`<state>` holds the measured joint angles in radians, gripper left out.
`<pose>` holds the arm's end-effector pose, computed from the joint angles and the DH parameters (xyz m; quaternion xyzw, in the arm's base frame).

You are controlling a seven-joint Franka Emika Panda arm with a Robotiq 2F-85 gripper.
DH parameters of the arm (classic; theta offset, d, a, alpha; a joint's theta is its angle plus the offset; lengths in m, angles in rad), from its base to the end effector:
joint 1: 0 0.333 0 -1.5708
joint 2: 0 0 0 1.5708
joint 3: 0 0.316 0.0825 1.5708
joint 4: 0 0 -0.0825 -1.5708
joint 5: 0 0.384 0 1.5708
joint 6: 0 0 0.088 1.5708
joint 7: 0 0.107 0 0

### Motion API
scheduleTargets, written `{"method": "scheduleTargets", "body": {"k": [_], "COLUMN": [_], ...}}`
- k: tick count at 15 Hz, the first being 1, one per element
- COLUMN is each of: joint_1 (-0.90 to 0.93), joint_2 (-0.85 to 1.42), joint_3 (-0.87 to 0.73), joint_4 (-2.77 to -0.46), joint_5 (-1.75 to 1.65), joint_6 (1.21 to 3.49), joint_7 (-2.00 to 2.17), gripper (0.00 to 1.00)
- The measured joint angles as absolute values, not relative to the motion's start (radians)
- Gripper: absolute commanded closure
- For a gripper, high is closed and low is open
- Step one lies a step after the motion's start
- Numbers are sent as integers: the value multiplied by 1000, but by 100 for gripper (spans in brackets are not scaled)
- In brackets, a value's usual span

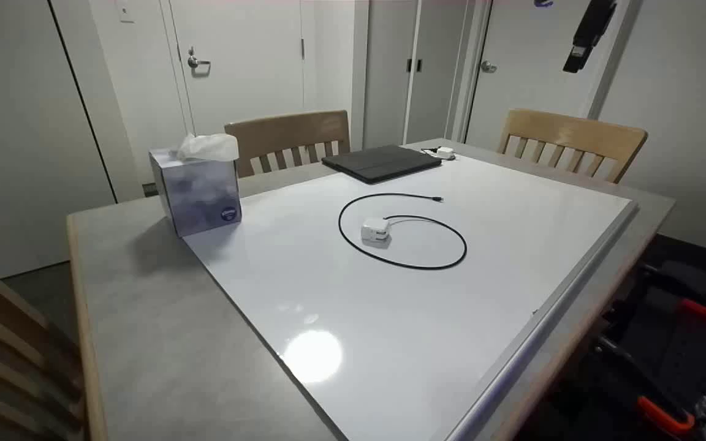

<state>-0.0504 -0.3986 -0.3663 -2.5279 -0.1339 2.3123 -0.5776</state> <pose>0.3930 -0.1780 0.4221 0.9882 0.1285 0.0803 0.0234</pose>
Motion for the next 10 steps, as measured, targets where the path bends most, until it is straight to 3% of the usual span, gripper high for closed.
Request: {"method": "scheduleTargets", "body": {"k": [10], "joint_1": [-18], "joint_2": [-308], "joint_3": [-343], "joint_4": [-2481], "joint_5": [-44], "joint_6": [2310], "joint_7": [-647], "gripper": [0]}}
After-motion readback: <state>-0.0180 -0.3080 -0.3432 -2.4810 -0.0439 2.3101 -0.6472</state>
